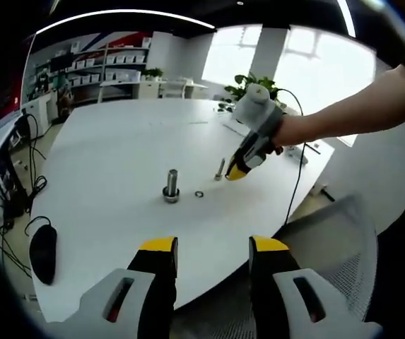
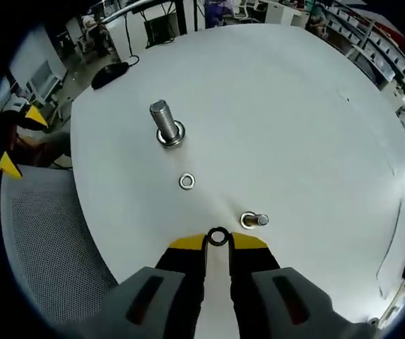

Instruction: Place the washer onto the threaded stud by aligning its center hole with the stud, sliding it down to the base, and recovering from edge contact or off-axis alignment until the washer reaches the visible bottom stop.

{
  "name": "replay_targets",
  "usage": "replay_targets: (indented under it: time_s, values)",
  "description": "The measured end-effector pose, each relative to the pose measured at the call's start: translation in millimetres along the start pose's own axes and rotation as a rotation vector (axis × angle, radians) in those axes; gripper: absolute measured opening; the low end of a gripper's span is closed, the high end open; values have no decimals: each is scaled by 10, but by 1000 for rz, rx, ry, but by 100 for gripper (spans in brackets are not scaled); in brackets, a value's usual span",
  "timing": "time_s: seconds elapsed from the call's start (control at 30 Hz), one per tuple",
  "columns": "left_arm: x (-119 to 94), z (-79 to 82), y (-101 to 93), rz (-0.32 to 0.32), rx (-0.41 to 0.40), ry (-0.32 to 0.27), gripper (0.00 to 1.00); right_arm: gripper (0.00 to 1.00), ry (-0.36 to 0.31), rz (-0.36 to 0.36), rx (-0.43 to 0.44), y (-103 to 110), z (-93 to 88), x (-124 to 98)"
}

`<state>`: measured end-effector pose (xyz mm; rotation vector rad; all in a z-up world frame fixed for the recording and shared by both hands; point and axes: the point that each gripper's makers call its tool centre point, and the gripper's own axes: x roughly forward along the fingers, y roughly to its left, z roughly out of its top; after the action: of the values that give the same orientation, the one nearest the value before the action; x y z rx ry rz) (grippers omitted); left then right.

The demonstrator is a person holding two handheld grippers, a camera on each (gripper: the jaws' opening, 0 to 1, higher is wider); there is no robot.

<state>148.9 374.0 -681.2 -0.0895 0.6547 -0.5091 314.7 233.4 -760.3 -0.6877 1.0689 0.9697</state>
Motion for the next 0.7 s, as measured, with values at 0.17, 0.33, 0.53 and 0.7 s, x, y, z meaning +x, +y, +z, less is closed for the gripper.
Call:
replay_targets:
  time_s: [0.17, 0.33, 0.53, 0.7]
  values:
    - [21, 17, -27, -12, 5, -1, 39, 13, -58, -26, 12, -90, 88, -123]
    - [22, 32, -31, -14, 10, -3, 39, 13, -61, -35, -9, -113, 140, -170]
    - [22, 35, -40, -12, 8, -8, 39, 13, -82, -51, -29, -137, 233, -227]
    - [21, 19, -57, -14, 7, -5, 39, 13, -82, -66, -53, -186, 271, -217]
